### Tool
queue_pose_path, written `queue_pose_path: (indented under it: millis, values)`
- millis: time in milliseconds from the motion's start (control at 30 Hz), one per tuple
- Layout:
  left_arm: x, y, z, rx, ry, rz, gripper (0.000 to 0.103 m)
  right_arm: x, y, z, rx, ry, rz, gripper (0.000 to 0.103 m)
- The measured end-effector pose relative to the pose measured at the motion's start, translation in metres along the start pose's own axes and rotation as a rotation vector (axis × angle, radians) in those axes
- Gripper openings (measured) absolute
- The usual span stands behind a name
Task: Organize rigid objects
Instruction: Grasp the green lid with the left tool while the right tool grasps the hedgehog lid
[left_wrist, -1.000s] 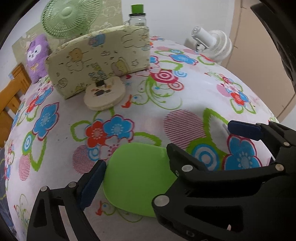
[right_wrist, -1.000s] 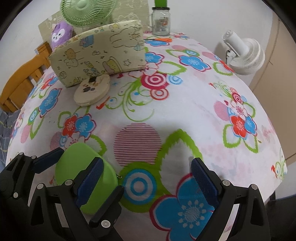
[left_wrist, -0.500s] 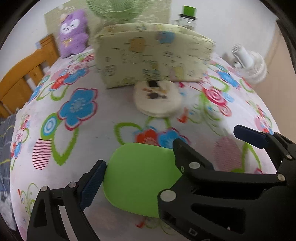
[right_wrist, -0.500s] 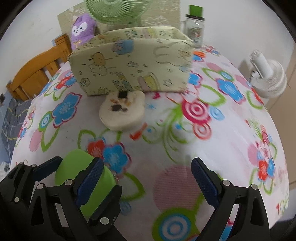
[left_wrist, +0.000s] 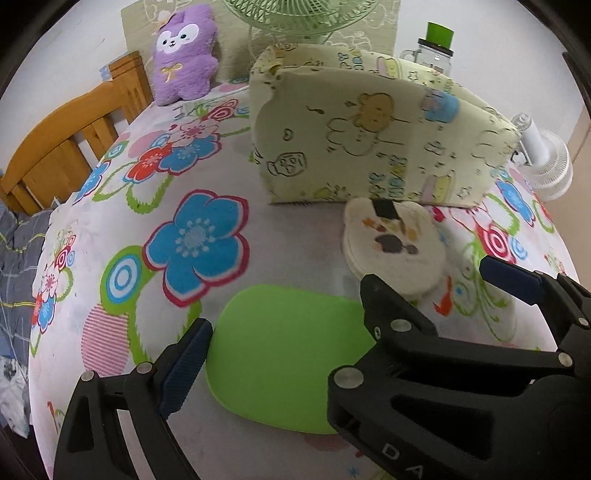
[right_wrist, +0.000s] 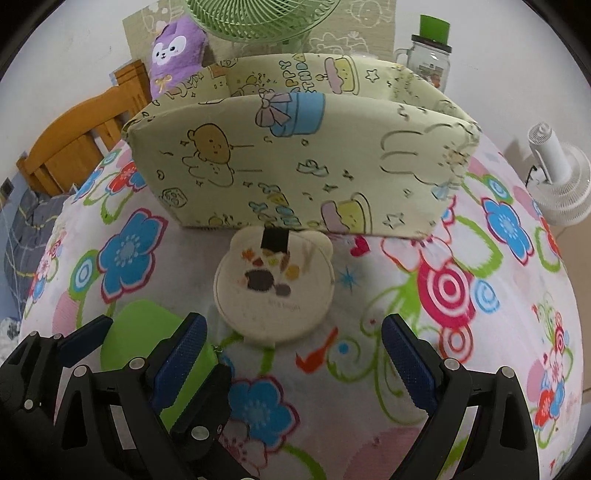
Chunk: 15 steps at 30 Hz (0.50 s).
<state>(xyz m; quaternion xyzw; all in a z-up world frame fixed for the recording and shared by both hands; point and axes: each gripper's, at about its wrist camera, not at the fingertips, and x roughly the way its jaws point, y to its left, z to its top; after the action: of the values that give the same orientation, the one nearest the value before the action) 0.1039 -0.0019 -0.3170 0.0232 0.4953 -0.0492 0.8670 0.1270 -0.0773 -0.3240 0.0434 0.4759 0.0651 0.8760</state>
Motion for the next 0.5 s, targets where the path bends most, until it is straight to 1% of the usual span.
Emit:
queue_pose_path:
  millis: [133,200,333,467,500]
  values:
    - [0.006,0.004,0.006,0.002,0.005,-0.009,0.096,0.008,0.004,0.007,-0.011,0.002,-0.001,0.097]
    - [0.008,0.006,0.009,0.003,0.004,-0.002,0.096,0.011,0.006,0.011,-0.024,-0.006,-0.001,0.096]
    - [0.013,0.011,0.015,-0.004,0.003,0.01,0.096,0.022,0.007,0.02,-0.032,0.003,-0.004,0.089]
    - [0.016,0.015,0.02,-0.01,0.002,0.014,0.096,0.028,0.011,0.026,-0.044,0.004,-0.006,0.085]
    - [0.016,0.015,0.02,-0.01,0.001,0.015,0.096,0.029,0.012,0.027,-0.054,0.005,-0.008,0.08]
